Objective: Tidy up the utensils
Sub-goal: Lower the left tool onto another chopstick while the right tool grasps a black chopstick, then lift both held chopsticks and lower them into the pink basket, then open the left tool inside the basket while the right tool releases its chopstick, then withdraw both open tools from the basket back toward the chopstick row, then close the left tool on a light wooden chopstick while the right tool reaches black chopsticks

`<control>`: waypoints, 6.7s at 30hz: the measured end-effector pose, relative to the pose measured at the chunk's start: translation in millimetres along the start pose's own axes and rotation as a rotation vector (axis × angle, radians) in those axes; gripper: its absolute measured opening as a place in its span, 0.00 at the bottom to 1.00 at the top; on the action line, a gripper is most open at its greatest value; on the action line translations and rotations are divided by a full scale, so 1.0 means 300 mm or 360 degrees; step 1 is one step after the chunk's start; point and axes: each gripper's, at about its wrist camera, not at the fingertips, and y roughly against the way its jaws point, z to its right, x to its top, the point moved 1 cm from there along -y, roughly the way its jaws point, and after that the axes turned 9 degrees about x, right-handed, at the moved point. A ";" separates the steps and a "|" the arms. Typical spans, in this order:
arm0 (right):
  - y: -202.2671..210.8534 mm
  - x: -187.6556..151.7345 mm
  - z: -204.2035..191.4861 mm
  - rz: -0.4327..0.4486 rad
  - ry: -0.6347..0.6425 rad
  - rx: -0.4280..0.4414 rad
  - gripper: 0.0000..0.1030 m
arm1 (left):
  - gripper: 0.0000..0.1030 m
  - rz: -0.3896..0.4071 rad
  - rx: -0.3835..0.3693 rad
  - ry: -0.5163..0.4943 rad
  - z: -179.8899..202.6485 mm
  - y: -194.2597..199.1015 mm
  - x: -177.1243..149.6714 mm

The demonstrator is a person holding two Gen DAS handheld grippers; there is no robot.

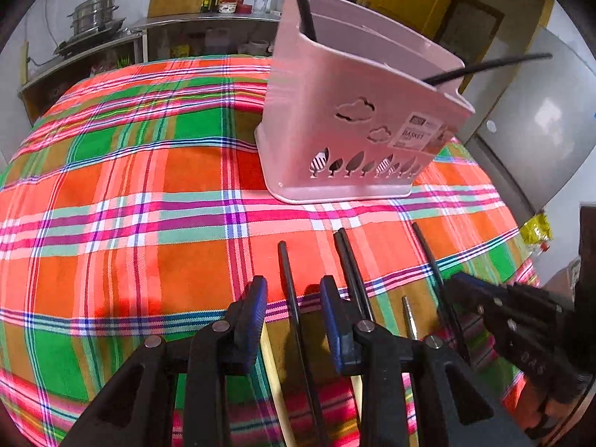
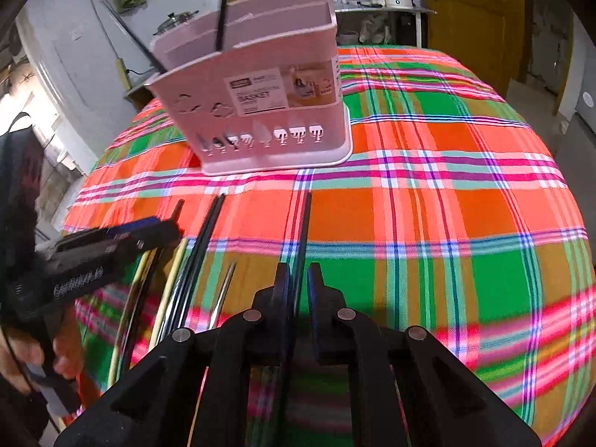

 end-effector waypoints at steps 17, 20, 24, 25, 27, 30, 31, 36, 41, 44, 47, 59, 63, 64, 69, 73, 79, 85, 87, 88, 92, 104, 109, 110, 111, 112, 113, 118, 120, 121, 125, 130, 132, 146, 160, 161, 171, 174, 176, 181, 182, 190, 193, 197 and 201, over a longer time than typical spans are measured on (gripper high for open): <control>-0.062 0.105 -0.023 -0.0032 0.0067 -0.0022 0.05 | 0.05 -0.0030 0.0017 0.0056 -0.019 -0.001 0.047; -0.007 0.113 -0.036 0.0020 0.0079 -0.0002 0.05 | 0.05 0.0009 -0.0015 0.0084 -0.021 0.046 0.060; 0.095 0.134 -0.052 0.0107 0.0116 0.0017 0.04 | 0.04 0.0106 -0.0054 0.0075 -0.017 0.156 0.092; 0.117 0.139 -0.058 0.0128 0.0122 0.0023 0.04 | 0.04 0.0125 -0.0062 0.0071 -0.015 0.178 0.094; 0.168 0.150 -0.080 0.0182 0.0142 0.0028 0.04 | 0.04 0.0182 -0.0083 0.0062 -0.012 0.243 0.110; 0.260 0.170 -0.110 0.0271 0.0170 0.0038 0.04 | 0.04 0.0269 -0.0095 0.0041 -0.003 0.340 0.136; 0.289 0.176 -0.118 0.0300 0.0179 0.0039 0.04 | 0.04 0.0296 -0.0098 0.0033 0.002 0.370 0.143; 0.392 0.206 -0.166 0.0426 0.0214 0.0056 0.04 | 0.04 0.0415 -0.0102 -0.0008 0.032 0.506 0.179; 0.478 0.222 -0.198 0.0519 0.0244 0.0062 0.04 | 0.04 0.0520 -0.0077 -0.0058 0.050 0.612 0.208; 0.509 0.219 -0.211 0.0548 0.0253 0.0061 0.04 | 0.04 0.0544 -0.0082 -0.0071 0.061 0.643 0.215; 0.514 0.210 -0.210 0.0546 0.0247 0.0065 0.04 | 0.04 0.0533 -0.0066 -0.0079 0.060 0.637 0.207; 0.547 0.196 -0.203 0.0571 0.0244 0.0071 0.04 | 0.04 0.0458 -0.0092 -0.0014 0.032 0.616 0.218; 0.589 0.217 -0.221 0.0615 0.0268 0.0089 0.04 | 0.04 0.0479 -0.0100 -0.0018 0.027 0.654 0.237; 0.598 0.221 -0.227 0.0623 0.0274 0.0091 0.04 | 0.04 0.0486 -0.0106 -0.0019 0.027 0.666 0.242; 0.632 0.264 -0.249 0.0680 0.0289 0.0127 0.04 | 0.04 0.0549 -0.0116 -0.0027 0.023 0.743 0.298; 0.658 0.312 -0.268 0.0729 0.0304 0.0158 0.04 | 0.04 0.0596 -0.0122 -0.0025 0.019 0.804 0.358; 0.698 0.402 -0.284 0.0832 0.0289 0.0206 0.04 | 0.04 0.0668 -0.0104 -0.0018 0.011 0.872 0.453; 0.713 0.477 -0.279 0.0914 0.0265 0.0222 0.04 | 0.04 0.0710 -0.0089 0.0016 -0.007 0.880 0.536; 0.706 0.502 -0.272 0.0935 0.0253 0.0215 0.04 | 0.04 0.0703 -0.0091 0.0036 -0.015 0.859 0.564; 0.702 0.513 -0.267 0.0945 0.0246 0.0214 0.04 | 0.04 0.0699 -0.0093 0.0046 -0.019 0.849 0.575; 0.666 0.554 -0.249 0.0958 0.0221 0.0207 0.04 | 0.04 0.0672 -0.0099 0.0067 -0.027 0.787 0.605; 0.453 0.571 -0.190 0.0860 0.0134 0.0179 0.04 | 0.04 0.0551 -0.0139 0.0142 -0.077 0.544 0.622; 0.382 0.563 -0.164 0.0802 0.0106 0.0168 0.04 | 0.04 0.0494 -0.0134 0.0139 -0.090 0.465 0.610; 0.370 0.562 -0.162 0.0787 0.0104 0.0171 0.04 | 0.04 0.0486 -0.0133 0.0136 -0.091 0.452 0.609; 0.356 0.559 -0.161 0.0768 0.0108 0.0172 0.04 | 0.04 0.0479 -0.0134 0.0132 -0.092 0.441 0.607; 0.341 0.556 -0.161 0.0745 0.0114 0.0172 0.04 | 0.04 0.0472 -0.0133 0.0129 -0.091 0.433 0.606; 0.328 0.556 -0.161 0.0723 0.0115 0.0175 0.04 | 0.04 0.0466 -0.0128 0.0123 -0.090 0.426 0.603; 0.304 0.550 -0.157 0.0677 0.0130 0.0182 0.04 | 0.04 0.0505 -0.0114 0.0115 -0.094 0.433 0.589; 0.316 0.548 -0.160 0.0688 0.0142 0.0168 0.05 | 0.05 0.0532 -0.0095 0.0105 -0.096 0.451 0.587; 0.330 0.547 -0.164 0.0702 0.0149 0.0152 0.06 | 0.05 0.0549 -0.0101 0.0101 -0.094 0.463 0.586; 0.377 0.548 -0.172 0.0742 0.0160 0.0145 0.13 | 0.06 0.0606 -0.0070 0.0063 -0.089 0.516 0.582; 0.445 0.527 -0.180 0.0779 0.0169 0.0134 0.13 | 0.06 0.0657 -0.0041 0.0045 -0.086 0.585 0.560; 0.477 0.510 -0.185 0.0800 0.0177 0.0132 0.13 | 0.06 0.0687 -0.0030 0.0041 -0.085 0.621 0.537; 0.632 0.209 -0.195 0.0838 0.0194 0.0126 0.13 | 0.07 0.0758 -0.0033 -0.0010 -0.035 0.750 0.205; 0.503 -0.019 -0.142 0.0592 0.0070 0.0226 0.13 | 0.07 0.0519 -0.0023 0.0008 -0.049 0.594 -0.104; 0.497 -0.028 -0.145 0.0582 0.0070 0.0233 0.13 | 0.07 0.0505 -0.0019 0.0011 -0.053 0.581 -0.112; 0.365 -0.066 -0.160 0.0431 0.0072 0.0245 0.13 | 0.07 0.0303 -0.0016 0.0044 -0.067 0.402 -0.159; 0.319 -0.061 -0.154 0.0384 0.0056 0.0249 0.13 | 0.07 0.0254 -0.0023 0.0049 -0.072 0.353 -0.148; 0.288 -0.056 -0.155 0.0357 0.0051 0.0242 0.13 | 0.07 0.0230 -0.0040 0.0051 -0.071 0.327 -0.135; 0.204 -0.030 -0.160 0.0278 0.0049 0.0241 0.13 | 0.07 0.0170 -0.0046 0.0055 -0.075 0.253 -0.102; 0.183 -0.024 -0.161 0.0259 0.0050 0.0237 0.13 | 0.07 0.0155 -0.0047 0.0064 -0.079 0.236 -0.097; 0.043 0.007 -0.168 0.0136 0.0038 0.0242 0.13 | 0.07 0.0049 -0.0054 0.0084 -0.074 0.128 -0.086; 0.026 0.011 -0.186 0.0121 0.0055 0.0271 0.13 | 0.07 0.0023 -0.0034 0.0079 -0.073 0.100 -0.082; 0.004 0.013 -0.204 0.0095 0.0077 0.0292 0.13 | 0.08 -0.0026 -0.0008 0.0075 -0.071 0.055 -0.080; -0.014 0.016 -0.212 0.0072 0.0089 0.0303 0.13 | 0.08 -0.0018 0.0000 0.0061 -0.067 0.039 -0.074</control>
